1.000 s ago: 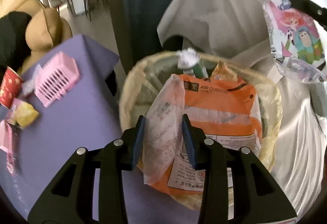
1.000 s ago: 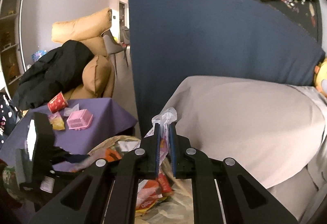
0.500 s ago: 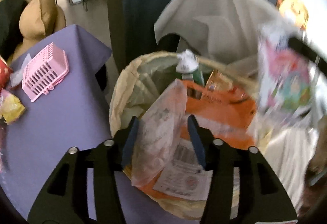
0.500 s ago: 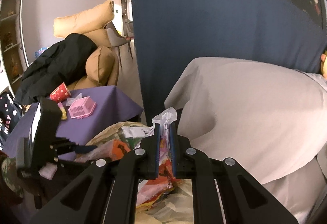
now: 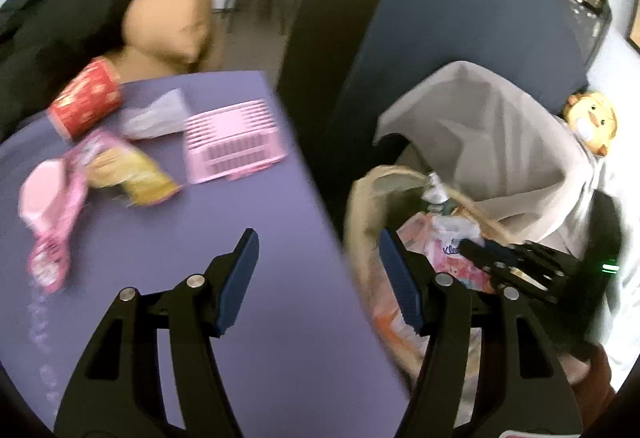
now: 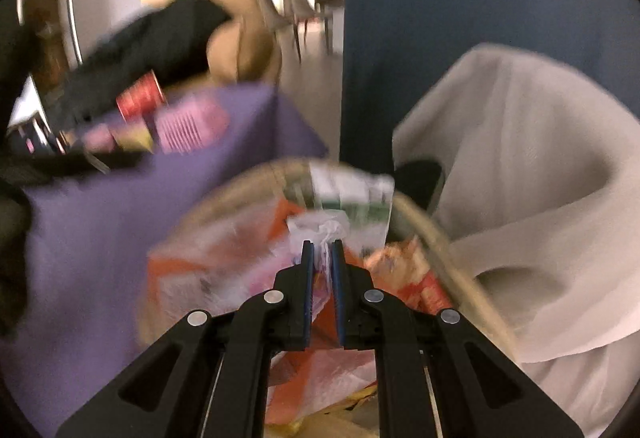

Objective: Collect trash
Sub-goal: 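Carry the orange bag and Kleenex pack over the bin and open both tools, then grasp the red paper cup with the left tool while the right tool grasps the yellow chip packet, then lift the red cup with the left tool while the right tool regrasps the chip packet, then lift the chip packet with the right tool while the left tool holds the cup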

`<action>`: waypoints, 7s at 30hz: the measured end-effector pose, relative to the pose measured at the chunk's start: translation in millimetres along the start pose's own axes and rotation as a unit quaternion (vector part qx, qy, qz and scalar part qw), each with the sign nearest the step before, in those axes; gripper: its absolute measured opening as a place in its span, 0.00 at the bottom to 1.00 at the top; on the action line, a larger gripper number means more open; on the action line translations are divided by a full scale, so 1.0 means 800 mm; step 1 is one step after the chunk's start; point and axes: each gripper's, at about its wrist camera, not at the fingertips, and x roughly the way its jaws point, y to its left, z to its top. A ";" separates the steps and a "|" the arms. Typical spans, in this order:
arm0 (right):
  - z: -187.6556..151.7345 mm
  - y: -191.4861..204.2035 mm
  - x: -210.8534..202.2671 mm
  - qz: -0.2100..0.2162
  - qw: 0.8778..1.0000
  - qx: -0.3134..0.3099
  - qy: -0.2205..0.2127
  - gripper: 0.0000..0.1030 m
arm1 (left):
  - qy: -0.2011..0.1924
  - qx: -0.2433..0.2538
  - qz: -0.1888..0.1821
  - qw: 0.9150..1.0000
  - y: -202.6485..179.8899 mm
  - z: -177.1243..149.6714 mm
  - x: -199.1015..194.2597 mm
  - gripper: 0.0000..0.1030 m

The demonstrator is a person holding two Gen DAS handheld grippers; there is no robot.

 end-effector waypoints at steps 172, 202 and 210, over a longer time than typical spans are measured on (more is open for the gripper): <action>0.160 0.320 0.094 0.141 0.977 -0.134 0.090 0.08 | 0.008 -0.153 0.107 0.982 0.358 -0.032 -0.103 0.56; 0.160 0.310 0.076 0.187 0.970 -0.143 0.059 0.39 | 0.002 -0.162 0.085 0.983 0.352 -0.051 -0.114 0.53; 0.158 0.285 0.108 0.139 0.985 -0.060 0.082 0.40 | 0.002 -0.162 0.089 0.983 0.352 -0.053 -0.115 0.53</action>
